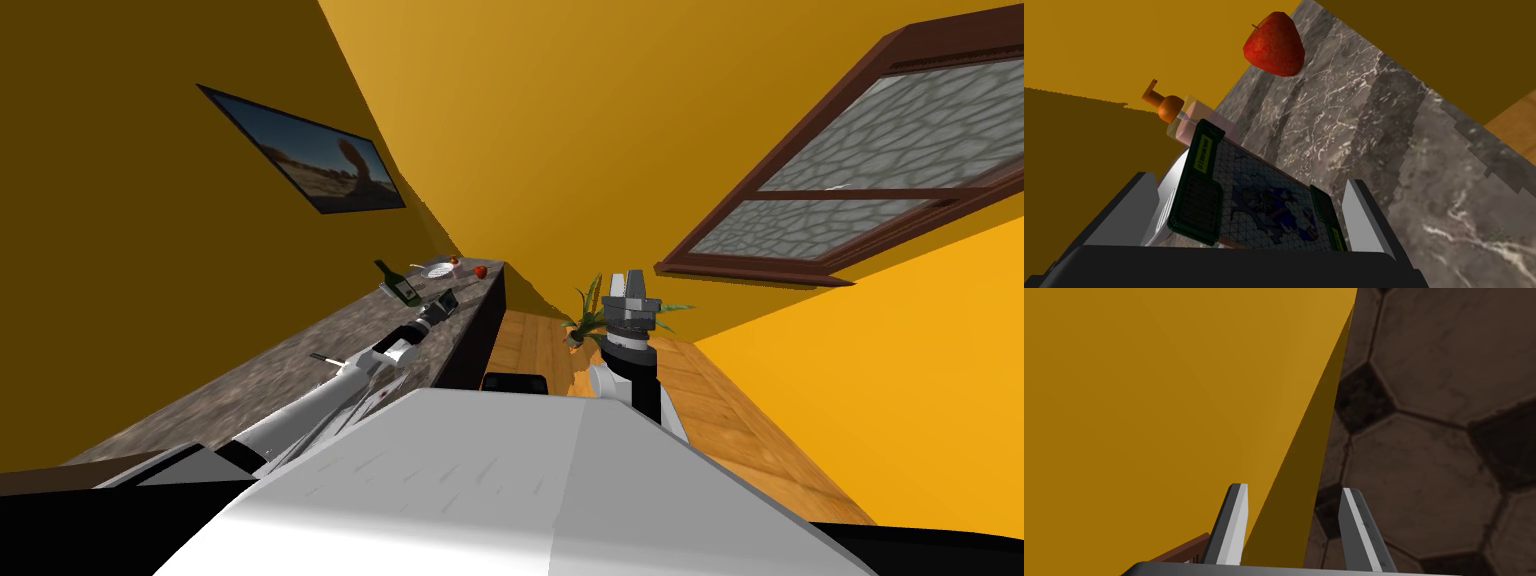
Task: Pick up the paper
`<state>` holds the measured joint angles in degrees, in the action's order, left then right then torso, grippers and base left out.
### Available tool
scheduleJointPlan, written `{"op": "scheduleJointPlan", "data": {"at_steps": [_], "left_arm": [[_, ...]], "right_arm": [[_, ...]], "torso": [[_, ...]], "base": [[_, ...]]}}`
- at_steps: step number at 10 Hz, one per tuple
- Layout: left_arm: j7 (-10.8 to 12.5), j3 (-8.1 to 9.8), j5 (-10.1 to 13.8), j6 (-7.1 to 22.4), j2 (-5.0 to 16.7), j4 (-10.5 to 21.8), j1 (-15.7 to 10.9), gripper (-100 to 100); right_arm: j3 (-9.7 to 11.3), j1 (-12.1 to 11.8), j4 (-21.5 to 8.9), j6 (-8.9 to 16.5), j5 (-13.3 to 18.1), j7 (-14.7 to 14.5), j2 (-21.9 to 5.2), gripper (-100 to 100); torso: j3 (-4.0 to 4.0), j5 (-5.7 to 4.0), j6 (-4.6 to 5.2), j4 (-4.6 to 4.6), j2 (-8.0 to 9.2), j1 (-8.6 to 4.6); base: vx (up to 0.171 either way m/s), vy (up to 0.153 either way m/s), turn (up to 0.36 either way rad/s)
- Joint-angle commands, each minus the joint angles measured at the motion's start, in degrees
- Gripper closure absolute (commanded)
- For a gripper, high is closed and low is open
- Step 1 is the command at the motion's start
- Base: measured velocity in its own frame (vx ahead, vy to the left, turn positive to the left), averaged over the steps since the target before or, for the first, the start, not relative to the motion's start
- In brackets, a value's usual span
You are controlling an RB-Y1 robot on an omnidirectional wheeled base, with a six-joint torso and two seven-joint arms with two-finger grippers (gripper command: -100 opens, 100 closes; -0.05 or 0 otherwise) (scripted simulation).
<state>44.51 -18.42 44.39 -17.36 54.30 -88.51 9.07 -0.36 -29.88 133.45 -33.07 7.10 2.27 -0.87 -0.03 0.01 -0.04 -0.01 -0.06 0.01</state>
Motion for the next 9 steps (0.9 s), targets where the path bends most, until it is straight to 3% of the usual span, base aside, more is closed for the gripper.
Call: {"op": "scheduleJointPlan", "data": {"at_steps": [1,9], "left_arm": [[1.9,-0.05,2.0,1.1,0.6,-0.7,0.6,-100],[10.4,-1.13,10.6,5.3,3.5,-2.5,2.6,-100]], "right_arm": [[0.0,0.0,0.0,0.0,0.0,0.0,0.0,0],[0.0,0.0,0.0,0.0,0.0,0.0,0.0,0]], "torso": [[0.00,0.00,0.00,0.00,0.00,0.00],[-0.38,0.55,-0.13,-0.58,-0.17,0.37]], "base": [[0.008,0.001,-0.019],[0.008,0.002,-0.017]]}}
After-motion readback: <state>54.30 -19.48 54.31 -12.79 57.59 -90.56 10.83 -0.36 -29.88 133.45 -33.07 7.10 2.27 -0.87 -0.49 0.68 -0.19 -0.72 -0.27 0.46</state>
